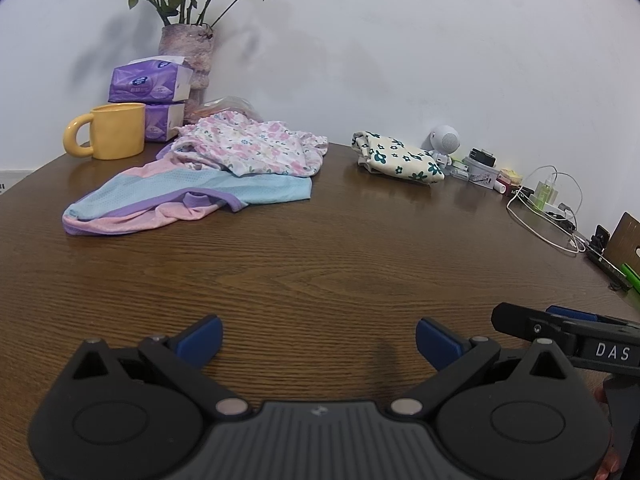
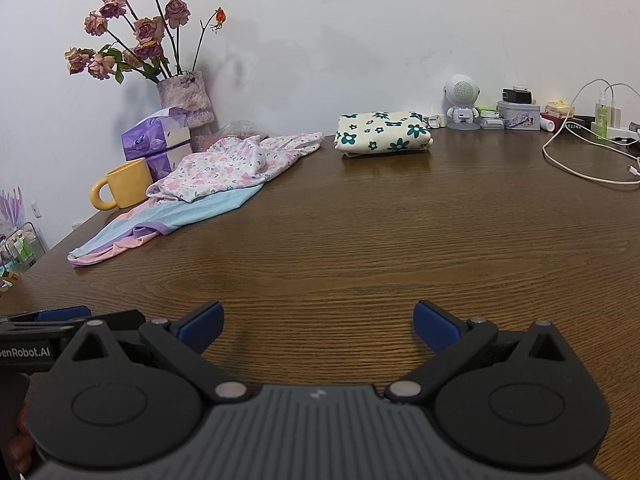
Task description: Fold clothes
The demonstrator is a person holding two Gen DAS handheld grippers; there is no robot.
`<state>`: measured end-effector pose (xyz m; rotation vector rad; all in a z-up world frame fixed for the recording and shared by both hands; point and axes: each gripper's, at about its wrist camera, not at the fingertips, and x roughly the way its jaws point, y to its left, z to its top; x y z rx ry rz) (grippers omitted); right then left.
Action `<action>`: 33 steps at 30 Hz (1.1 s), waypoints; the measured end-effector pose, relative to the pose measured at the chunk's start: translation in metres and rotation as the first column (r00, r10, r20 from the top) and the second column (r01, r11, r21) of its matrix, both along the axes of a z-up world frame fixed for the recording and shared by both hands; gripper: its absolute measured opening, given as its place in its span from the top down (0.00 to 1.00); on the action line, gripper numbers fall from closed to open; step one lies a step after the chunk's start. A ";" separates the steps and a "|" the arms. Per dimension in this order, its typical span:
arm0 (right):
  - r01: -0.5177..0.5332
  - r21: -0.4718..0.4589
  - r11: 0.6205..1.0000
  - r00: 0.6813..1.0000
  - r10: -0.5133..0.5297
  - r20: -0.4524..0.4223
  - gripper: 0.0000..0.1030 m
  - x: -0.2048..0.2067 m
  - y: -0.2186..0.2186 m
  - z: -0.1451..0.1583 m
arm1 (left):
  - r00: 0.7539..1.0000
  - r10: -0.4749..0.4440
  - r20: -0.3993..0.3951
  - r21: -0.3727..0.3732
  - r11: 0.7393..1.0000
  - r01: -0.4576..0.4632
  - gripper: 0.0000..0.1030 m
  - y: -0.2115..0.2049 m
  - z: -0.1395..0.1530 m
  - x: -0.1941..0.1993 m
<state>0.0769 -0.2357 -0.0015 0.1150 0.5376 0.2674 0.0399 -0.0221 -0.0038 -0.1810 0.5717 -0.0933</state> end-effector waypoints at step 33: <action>0.001 0.007 1.000 1.000 -0.001 -0.003 0.00 0.000 0.000 0.000 | 1.000 -0.002 0.006 -0.017 1.000 0.002 0.00 0.002 -0.001 0.001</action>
